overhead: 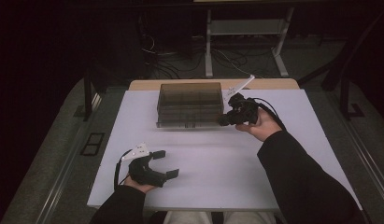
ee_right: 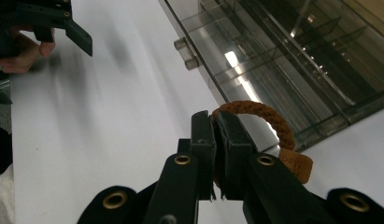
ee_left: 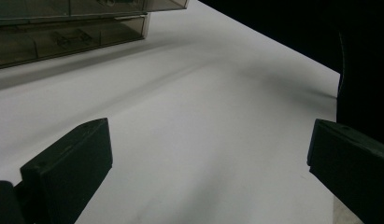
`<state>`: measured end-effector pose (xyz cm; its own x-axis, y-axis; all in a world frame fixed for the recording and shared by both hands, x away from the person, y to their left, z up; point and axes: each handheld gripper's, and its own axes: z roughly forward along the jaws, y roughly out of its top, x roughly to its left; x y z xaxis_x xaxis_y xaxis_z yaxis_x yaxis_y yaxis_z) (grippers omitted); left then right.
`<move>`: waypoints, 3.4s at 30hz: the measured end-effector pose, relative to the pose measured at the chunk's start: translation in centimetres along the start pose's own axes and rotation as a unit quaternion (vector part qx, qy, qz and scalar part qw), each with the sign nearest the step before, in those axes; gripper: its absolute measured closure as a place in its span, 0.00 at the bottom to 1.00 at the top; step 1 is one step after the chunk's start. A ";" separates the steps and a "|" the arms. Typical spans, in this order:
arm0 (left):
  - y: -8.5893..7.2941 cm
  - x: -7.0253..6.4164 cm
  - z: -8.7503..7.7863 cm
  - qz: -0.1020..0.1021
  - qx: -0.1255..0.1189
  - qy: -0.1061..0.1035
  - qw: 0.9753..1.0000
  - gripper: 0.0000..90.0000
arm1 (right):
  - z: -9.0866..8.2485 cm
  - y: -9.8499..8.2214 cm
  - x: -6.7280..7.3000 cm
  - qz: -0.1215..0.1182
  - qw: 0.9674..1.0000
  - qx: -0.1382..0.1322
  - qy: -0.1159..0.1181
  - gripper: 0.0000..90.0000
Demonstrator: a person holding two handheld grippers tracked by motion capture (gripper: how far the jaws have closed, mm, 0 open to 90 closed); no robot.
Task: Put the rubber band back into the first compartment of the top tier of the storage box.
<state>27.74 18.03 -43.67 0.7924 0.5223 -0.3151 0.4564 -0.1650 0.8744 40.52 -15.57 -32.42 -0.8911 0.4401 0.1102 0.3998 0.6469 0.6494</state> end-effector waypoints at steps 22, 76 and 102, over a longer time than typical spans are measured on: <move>0.0 0.1 0.0 0.000 0.001 -0.003 1.000 0.00 | 1.2 3.2 0.3 -0.024 1.000 0.000 0.006 0.94; 0.0 0.1 0.2 0.001 0.003 -0.007 1.000 0.00 | 7.6 10.0 1.3 -0.046 0.998 -0.006 0.041 0.94; 0.0 0.2 0.2 0.002 0.003 -0.009 1.000 0.00 | 10.4 11.3 1.8 -0.053 0.997 0.001 0.053 0.94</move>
<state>27.98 17.91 -43.77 0.8012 0.5071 -0.3177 0.4552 -0.1716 0.8737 45.62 -0.97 -32.72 -0.9458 0.3011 0.1213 0.3034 0.6872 0.6600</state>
